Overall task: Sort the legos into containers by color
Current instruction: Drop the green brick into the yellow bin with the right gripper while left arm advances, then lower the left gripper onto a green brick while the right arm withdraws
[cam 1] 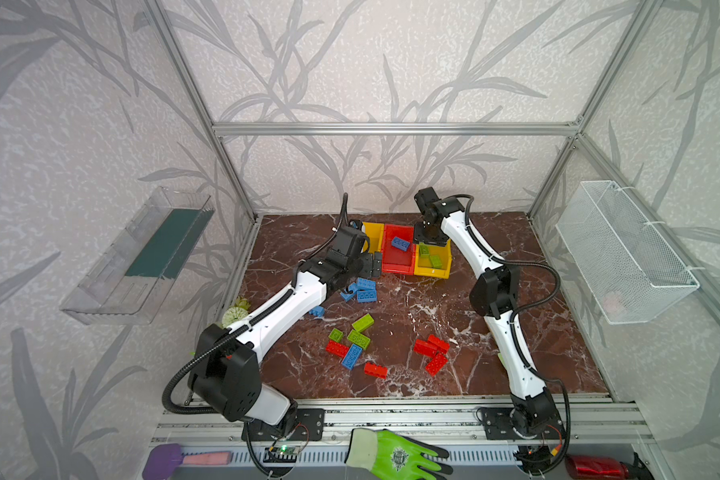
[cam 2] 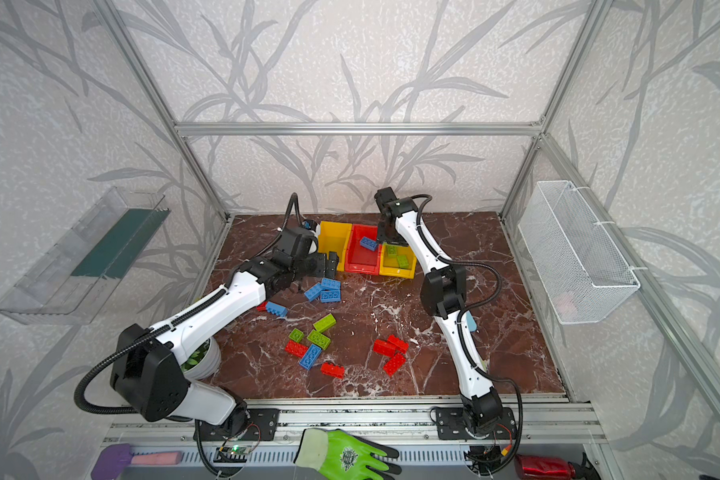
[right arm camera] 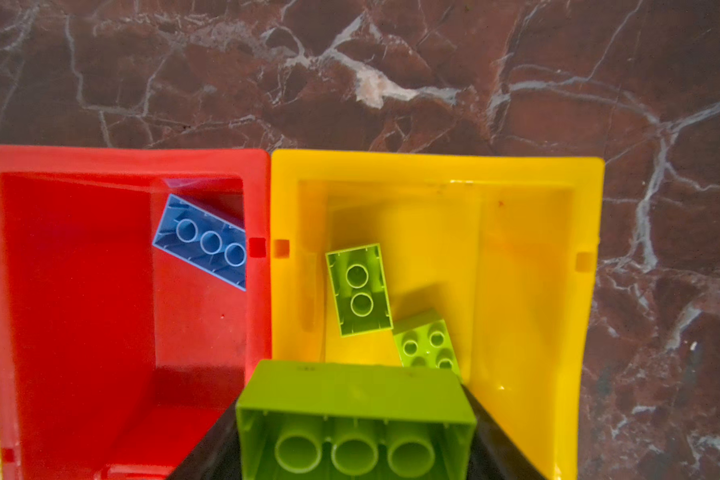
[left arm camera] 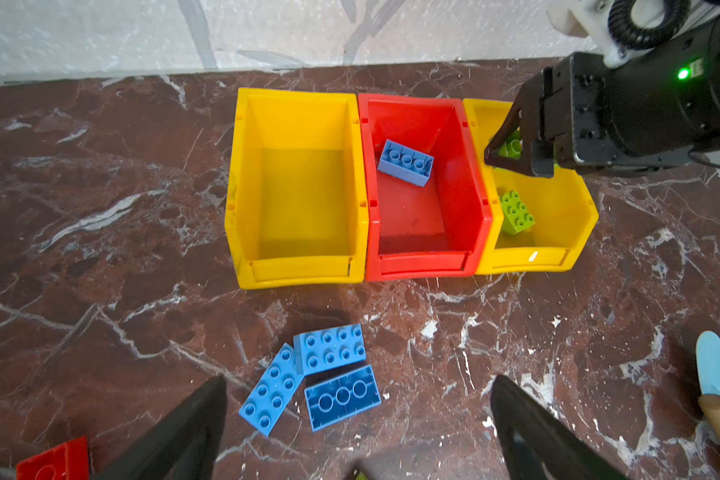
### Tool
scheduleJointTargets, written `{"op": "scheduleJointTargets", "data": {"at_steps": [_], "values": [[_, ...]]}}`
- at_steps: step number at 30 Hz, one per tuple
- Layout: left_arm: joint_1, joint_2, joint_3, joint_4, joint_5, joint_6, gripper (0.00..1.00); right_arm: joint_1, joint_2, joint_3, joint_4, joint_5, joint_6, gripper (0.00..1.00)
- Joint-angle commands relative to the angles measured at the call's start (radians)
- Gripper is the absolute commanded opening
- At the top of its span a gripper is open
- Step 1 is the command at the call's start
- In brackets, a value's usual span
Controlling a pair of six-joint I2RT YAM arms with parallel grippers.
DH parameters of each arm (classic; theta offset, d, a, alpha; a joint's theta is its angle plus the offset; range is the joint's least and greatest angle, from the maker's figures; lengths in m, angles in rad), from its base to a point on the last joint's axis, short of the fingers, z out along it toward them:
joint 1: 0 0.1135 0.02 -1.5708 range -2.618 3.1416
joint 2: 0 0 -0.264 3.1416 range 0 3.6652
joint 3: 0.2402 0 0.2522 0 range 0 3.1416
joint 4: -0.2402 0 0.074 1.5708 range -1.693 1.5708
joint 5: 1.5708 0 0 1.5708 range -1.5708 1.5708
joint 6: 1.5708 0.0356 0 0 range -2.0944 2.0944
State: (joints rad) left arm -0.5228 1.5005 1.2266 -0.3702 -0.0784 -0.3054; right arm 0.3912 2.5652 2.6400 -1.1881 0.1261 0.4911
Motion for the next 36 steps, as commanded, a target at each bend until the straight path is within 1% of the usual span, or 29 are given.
{"op": "scheduleJointTargets", "data": {"at_steps": [1, 7, 9, 11, 13, 18, 22, 23, 26, 29, 31, 33, 36], "values": [[-0.001, 0.029, 0.055, -0.03, -0.018, 0.028, 0.99, -0.021, 0.014, 0.008, -0.048, -0.003, -0.009, 0.54], [-0.001, 0.058, 0.08, -0.045, -0.033, 0.013, 0.98, -0.044, 0.01, -0.038, 0.006, -0.005, -0.015, 0.55], [-0.002, 0.058, 0.078, -0.045, -0.037, 0.005, 0.98, -0.049, 0.013, -0.034, 0.021, -0.014, -0.028, 0.59], [-0.002, 0.061, 0.076, -0.047, -0.045, -0.005, 0.98, -0.054, 0.015, -0.033, 0.045, -0.025, -0.048, 0.71], [-0.002, 0.061, 0.074, -0.053, -0.055, -0.017, 0.99, -0.055, 0.012, -0.028, 0.065, -0.032, -0.065, 0.78], [-0.001, 0.052, 0.057, -0.07, -0.078, -0.071, 0.98, -0.057, 0.0, 0.018, 0.062, -0.046, -0.093, 0.86], [-0.001, 0.03, 0.019, -0.074, -0.081, -0.115, 0.97, -0.055, -0.031, 0.025, 0.033, -0.077, -0.105, 0.9], [-0.002, 0.022, 0.007, -0.074, -0.081, -0.123, 0.96, -0.055, -0.044, 0.023, 0.021, -0.086, -0.105, 0.9], [-0.004, -0.011, -0.049, -0.072, -0.073, -0.154, 0.95, -0.053, -0.088, 0.005, -0.023, -0.115, -0.111, 0.93], [-0.007, -0.053, -0.118, -0.072, -0.062, -0.183, 0.94, -0.043, -0.142, -0.042, -0.057, -0.123, -0.118, 0.96], [-0.014, -0.085, -0.17, -0.072, -0.058, -0.2, 0.94, -0.028, -0.196, -0.108, -0.066, -0.122, -0.127, 0.97], [-0.026, -0.111, -0.213, -0.069, -0.044, -0.2, 0.94, -0.012, -0.257, -0.193, -0.057, -0.119, -0.134, 0.98], [-0.06, -0.129, -0.247, -0.096, -0.032, -0.186, 0.94, 0.008, -0.372, -0.373, -0.004, -0.142, -0.133, 0.99]]}}
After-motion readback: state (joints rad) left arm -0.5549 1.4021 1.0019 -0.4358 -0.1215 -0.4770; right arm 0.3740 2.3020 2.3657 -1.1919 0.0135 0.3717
